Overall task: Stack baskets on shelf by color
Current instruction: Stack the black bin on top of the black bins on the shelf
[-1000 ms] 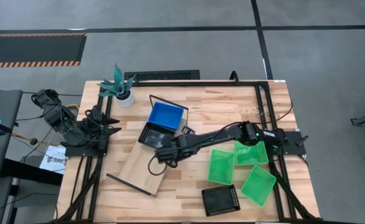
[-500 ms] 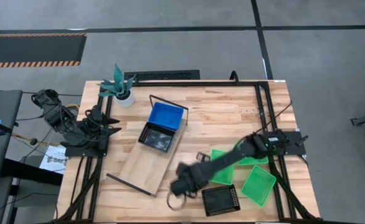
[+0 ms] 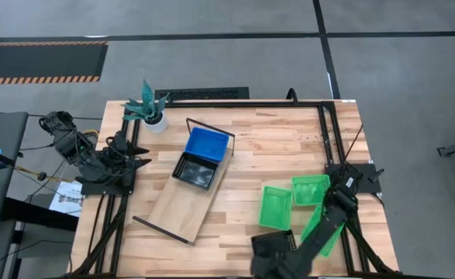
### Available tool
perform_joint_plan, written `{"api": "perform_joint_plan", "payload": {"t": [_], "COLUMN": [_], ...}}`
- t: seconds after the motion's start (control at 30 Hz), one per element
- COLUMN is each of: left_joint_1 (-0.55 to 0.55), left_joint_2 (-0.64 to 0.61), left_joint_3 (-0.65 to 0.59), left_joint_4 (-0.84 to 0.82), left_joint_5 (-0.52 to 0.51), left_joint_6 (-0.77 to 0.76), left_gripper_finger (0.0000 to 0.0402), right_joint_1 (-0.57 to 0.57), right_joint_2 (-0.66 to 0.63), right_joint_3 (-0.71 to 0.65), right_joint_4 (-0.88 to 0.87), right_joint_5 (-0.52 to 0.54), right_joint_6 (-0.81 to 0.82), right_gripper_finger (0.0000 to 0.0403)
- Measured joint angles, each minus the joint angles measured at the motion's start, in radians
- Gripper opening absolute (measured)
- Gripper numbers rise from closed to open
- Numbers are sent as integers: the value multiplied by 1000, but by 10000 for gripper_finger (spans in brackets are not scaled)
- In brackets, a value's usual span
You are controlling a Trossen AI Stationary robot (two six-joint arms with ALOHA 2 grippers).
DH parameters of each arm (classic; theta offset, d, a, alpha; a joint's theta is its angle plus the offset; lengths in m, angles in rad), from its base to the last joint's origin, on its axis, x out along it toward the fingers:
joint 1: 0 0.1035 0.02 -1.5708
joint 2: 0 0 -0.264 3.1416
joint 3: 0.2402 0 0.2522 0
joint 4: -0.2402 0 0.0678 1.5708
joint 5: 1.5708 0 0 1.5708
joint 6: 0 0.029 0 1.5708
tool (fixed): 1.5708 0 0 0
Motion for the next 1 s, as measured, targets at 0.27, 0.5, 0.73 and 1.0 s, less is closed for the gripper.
{"api": "perform_joint_plan", "payload": {"t": [0.27,0.5,0.73,1.0], "left_joint_1": [0,0,0,0], "left_joint_2": [0,0,0,0], "left_joint_3": [0,0,0,0], "left_joint_4": [0,0,0,0], "left_joint_5": [0,0,1,1], "left_joint_6": [-18,-18,-18,-14], "left_gripper_finger": [169,169,169,169], "right_joint_1": [51,32,21,24], "right_joint_2": [0,3,6,-8], "right_joint_3": [-83,-189,-212,-163], "right_joint_4": [84,160,189,194], "right_joint_5": [5,14,12,35], "right_joint_6": [61,2,1,6], "right_gripper_finger": [207,204,202,188]}}
